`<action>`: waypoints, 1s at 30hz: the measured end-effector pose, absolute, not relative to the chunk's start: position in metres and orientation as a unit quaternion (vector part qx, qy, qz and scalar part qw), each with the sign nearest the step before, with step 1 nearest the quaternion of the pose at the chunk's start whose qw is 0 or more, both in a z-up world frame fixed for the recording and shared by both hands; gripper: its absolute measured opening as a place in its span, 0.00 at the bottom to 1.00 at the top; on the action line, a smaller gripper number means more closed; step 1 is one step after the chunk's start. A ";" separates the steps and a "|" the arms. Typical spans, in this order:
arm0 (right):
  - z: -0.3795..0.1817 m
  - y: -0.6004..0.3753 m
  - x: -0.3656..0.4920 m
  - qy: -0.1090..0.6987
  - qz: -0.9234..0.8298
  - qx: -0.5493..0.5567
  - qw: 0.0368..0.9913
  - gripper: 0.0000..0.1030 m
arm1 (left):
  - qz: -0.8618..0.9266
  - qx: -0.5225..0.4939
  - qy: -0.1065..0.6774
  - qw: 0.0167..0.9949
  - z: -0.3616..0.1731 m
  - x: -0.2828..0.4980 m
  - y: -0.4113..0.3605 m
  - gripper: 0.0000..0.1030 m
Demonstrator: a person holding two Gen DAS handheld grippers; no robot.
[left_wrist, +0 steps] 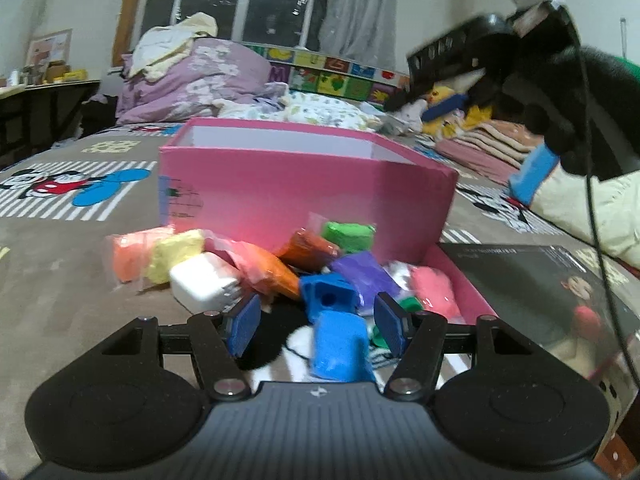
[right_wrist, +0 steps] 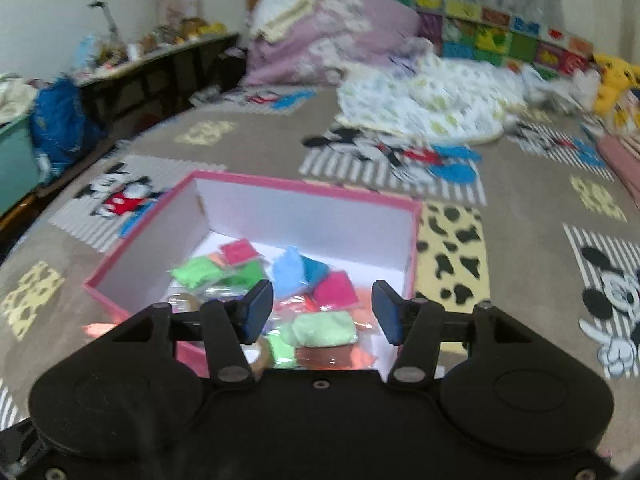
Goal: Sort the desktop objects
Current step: 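Grasp the blue clay packet with the left tool while the right tool reaches for a red packet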
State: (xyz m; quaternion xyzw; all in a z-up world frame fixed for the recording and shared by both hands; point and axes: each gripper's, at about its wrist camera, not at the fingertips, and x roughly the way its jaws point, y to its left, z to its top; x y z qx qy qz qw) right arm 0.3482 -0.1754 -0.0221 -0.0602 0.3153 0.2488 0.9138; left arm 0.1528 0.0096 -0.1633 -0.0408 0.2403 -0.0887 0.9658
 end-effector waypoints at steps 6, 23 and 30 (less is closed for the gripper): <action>-0.012 -0.179 0.319 0.283 0.373 -0.085 0.880 0.54 | -0.103 0.001 0.250 0.963 -0.169 0.155 -0.005 0.60; -0.104 -0.149 0.265 0.356 0.437 -0.413 0.716 0.59 | -0.106 0.077 0.293 0.947 -0.186 0.167 -0.023 0.42; -0.124 -0.137 0.270 0.349 0.414 -0.454 0.708 0.63 | -0.096 0.066 0.300 0.947 -0.181 0.167 -0.009 0.38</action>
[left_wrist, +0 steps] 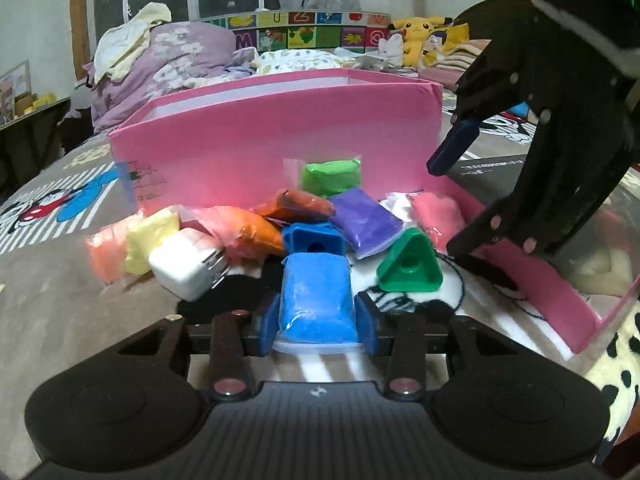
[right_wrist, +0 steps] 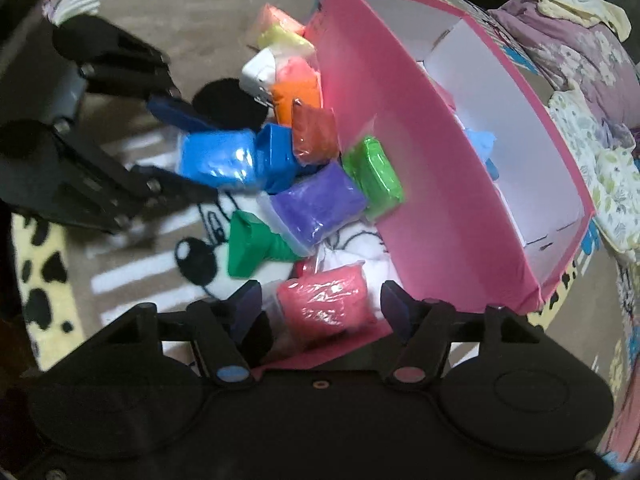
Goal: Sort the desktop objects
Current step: 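Grasp the blue clay packet with the left tool while the right tool reaches for a red packet, then grasp the red clay packet with the right tool while the left tool lifts the blue packet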
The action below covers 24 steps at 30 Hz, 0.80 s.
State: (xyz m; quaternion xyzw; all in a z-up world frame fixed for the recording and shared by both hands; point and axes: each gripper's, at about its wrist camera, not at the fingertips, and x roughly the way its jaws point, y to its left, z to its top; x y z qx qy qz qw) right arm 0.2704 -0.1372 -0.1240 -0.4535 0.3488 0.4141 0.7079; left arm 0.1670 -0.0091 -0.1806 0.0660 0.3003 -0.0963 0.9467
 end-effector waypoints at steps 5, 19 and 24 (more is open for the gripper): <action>-0.136 -0.134 0.270 0.354 0.407 -0.472 0.698 0.63 | -0.103 0.072 0.298 0.946 -0.182 0.167 -0.010 0.45; -0.128 -0.140 0.274 0.378 0.416 -0.445 0.697 0.48 | -0.114 0.056 0.301 0.945 -0.183 0.170 -0.007 0.37; -0.116 -0.148 0.275 0.385 0.419 -0.419 0.707 0.38 | -0.119 0.043 0.302 0.945 -0.180 0.169 -0.005 0.36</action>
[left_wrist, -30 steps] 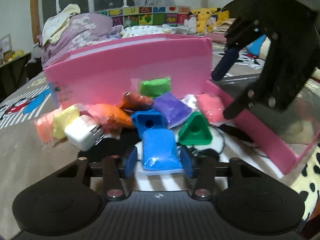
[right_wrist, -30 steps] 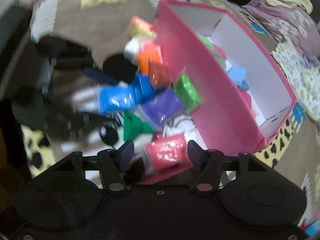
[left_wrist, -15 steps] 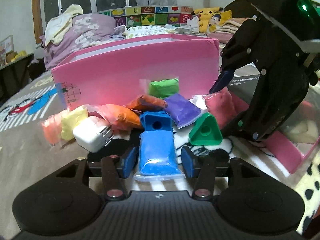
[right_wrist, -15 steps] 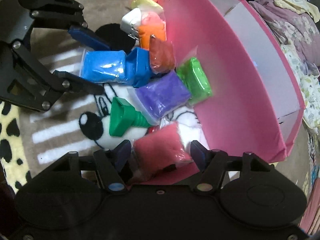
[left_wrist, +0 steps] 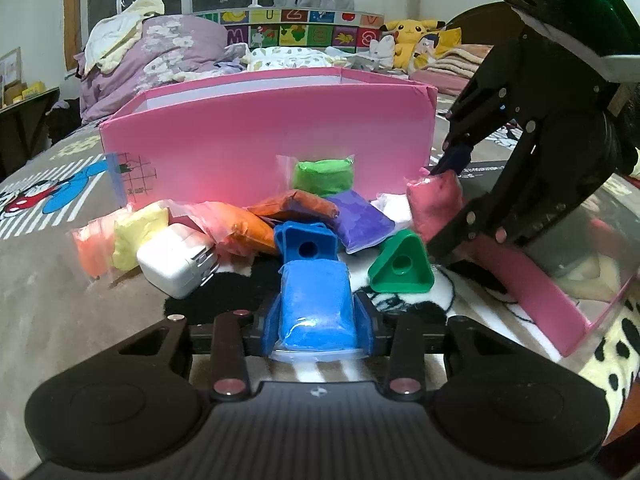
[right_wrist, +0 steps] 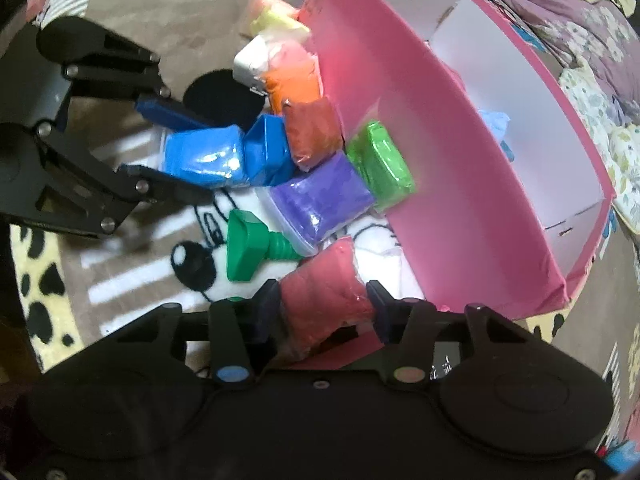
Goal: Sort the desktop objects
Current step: 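Grasp the red clay packet with the right tool while the left tool lifts the blue packet, then drop the blue packet into the box with the left tool while the right tool lifts the red packet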
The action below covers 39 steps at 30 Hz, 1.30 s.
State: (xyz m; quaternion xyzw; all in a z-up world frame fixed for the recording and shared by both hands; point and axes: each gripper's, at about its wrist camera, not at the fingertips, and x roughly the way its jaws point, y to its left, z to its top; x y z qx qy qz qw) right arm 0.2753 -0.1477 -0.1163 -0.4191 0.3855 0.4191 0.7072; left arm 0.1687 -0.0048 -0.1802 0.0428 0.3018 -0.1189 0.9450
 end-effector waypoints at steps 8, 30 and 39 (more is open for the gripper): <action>-0.097 -0.154 0.270 0.389 0.428 -0.399 0.712 0.16 | -0.114 0.012 0.296 0.948 -0.174 0.167 0.004 0.36; -0.052 -0.149 0.257 0.322 0.441 -0.366 0.754 0.15 | -0.086 -0.029 0.303 0.949 -0.164 0.151 0.024 0.35; -0.042 -0.157 0.256 0.301 0.443 -0.348 0.769 0.15 | -0.072 -0.075 0.297 0.949 -0.141 0.154 0.043 0.35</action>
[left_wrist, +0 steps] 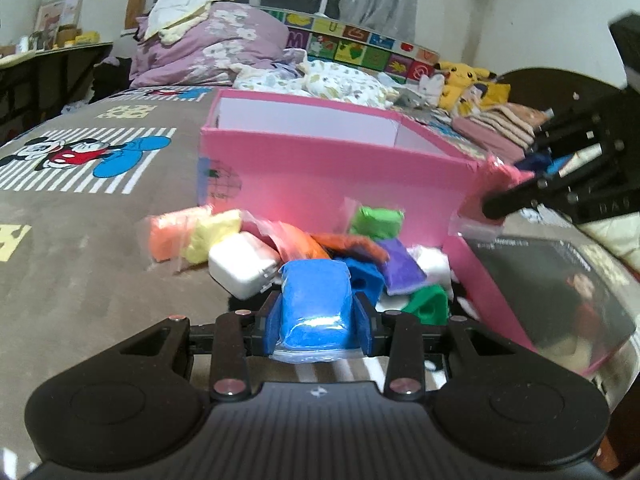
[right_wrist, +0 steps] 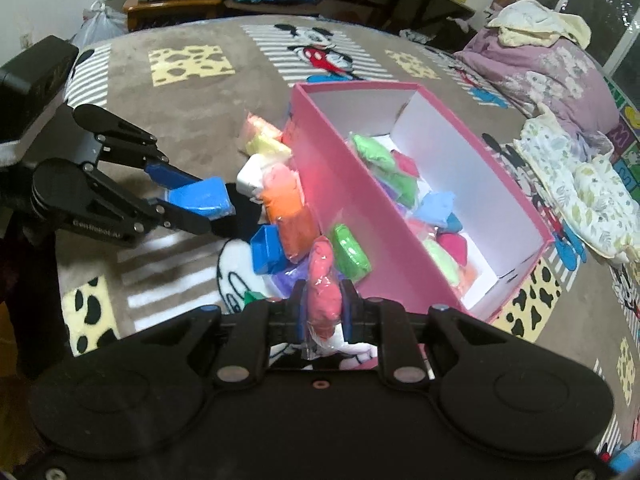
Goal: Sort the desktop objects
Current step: 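Drop the blue packet into the box with the left tool while the right tool lifts the red packet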
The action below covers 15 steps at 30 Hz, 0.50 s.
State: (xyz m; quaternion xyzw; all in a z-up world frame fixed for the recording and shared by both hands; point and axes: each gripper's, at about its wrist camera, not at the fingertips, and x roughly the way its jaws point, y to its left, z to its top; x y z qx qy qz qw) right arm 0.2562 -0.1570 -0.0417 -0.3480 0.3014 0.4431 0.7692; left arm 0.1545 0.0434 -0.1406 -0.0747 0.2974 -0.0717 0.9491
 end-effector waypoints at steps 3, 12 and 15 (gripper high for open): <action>-0.040 -0.160 0.258 0.296 0.446 -0.337 0.774 0.15 | -0.071 -0.083 0.294 0.950 -0.132 0.157 0.048 0.35; -0.033 -0.165 0.260 0.281 0.448 -0.315 0.788 0.15 | -0.079 -0.061 0.277 0.956 -0.095 0.176 0.051 0.35; -0.031 -0.168 0.260 0.277 0.447 -0.311 0.792 0.15 | -0.079 -0.047 0.268 0.959 -0.082 0.186 0.050 0.35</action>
